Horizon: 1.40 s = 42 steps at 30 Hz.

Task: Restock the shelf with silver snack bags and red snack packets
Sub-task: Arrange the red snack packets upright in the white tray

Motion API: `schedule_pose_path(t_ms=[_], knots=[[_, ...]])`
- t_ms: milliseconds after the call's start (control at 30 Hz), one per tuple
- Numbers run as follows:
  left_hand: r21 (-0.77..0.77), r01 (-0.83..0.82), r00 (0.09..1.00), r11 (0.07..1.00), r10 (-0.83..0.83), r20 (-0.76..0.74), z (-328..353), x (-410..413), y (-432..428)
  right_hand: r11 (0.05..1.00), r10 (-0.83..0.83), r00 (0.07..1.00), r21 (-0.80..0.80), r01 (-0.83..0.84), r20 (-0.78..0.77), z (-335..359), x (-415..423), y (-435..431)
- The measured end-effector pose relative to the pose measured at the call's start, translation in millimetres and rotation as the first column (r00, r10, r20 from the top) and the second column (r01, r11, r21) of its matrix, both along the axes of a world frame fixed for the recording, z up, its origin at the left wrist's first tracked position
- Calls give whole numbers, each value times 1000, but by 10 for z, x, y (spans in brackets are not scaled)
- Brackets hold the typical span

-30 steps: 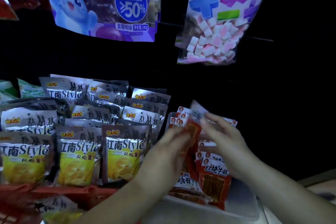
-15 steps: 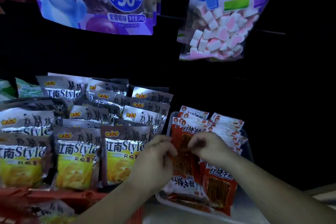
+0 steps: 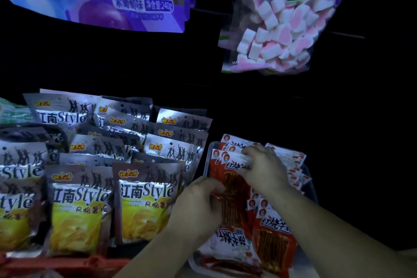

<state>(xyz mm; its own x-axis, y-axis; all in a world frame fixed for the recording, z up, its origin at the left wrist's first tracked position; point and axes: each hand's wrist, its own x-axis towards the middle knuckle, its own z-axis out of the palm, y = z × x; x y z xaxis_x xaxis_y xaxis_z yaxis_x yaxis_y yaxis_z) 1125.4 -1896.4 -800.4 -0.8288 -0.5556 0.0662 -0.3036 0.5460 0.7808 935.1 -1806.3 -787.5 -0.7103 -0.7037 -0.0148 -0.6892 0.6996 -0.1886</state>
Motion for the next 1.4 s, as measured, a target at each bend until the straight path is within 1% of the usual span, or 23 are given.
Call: schedule_pose_path(t_ms=[67,133,200,233,300,467,500,533,567,600,633,700,733,800,867,933,1000,1033,1067,1133,1300,1367,1400], knots=[[-6,15,1000,1000,-15,1,20,0,5,1000,25,996,-14,-26,-85,-63,-21,-14],[-85,94,996,992,-94,9,27,22,46,994,37,987,-94,-52,-154,-133,-51,-6],[-158,156,988,975,-157,8,10,53,90,982,38,982,-173,-71,-183,-204,-105,4],[-160,158,987,974,-158,11,-2,60,94,981,47,981,-176,-81,-187,-227,-125,10],[-116,131,991,985,-131,7,-31,54,74,980,69,976,-169,-105,-209,-232,-149,42],[57,49,997,997,-45,-70,1,41,8,951,99,957,-257,-172,-274,7,-108,174],[71,16,996,997,-10,-88,16,48,-10,938,119,964,-292,-188,-238,127,-63,192],[82,-14,993,996,23,-114,53,61,-30,923,144,976,-334,-191,-160,261,-13,212],[107,-34,990,994,48,-134,105,78,-47,911,169,984,-373,-174,-47,410,53,234],[157,-38,987,987,61,-148,175,91,-59,902,196,978,-405,-150,76,545,118,259],[225,-27,987,974,61,-147,264,107,-65,898,225,960,-418,-138,168,666,181,286],[352,17,987,936,41,-157,429,133,-59,884,258,934,-451,-124,248,832,265,355],[400,35,985,916,36,-169,494,148,-42,865,266,920,-493,-96,287,893,305,395],[482,52,984,875,39,-177,607,182,7,813,250,877,-581,41,411,966,408,480],[566,65,983,822,47,-180,688,204,77,756,179,842,-619,213,509,945,494,563],[635,50,972,771,109,-208,741,230,129,711,83,819,-609,350,568,894,608,610],[676,38,955,736,173,-242,765,247,149,670,78,749,-591,450,658,844,723,621],[684,44,949,728,183,-256,766,259,157,669,92,705,-569,479,703,825,785,627],[682,50,949,730,178,-261,758,270,163,684,100,687,-551,478,720,799,837,633],[665,49,955,745,160,-250,715,288,167,718,99,715,-547,430,692,735,898,642],[548,-20,966,836,158,-205,551,295,192,688,113,786,-618,380,608,711,986,591],[560,-44,965,827,180,-191,483,285,192,675,85,800,-625,392,594,713,987,563],[574,-48,960,817,197,-200,449,276,186,676,85,793,-620,399,603,724,992,544]])
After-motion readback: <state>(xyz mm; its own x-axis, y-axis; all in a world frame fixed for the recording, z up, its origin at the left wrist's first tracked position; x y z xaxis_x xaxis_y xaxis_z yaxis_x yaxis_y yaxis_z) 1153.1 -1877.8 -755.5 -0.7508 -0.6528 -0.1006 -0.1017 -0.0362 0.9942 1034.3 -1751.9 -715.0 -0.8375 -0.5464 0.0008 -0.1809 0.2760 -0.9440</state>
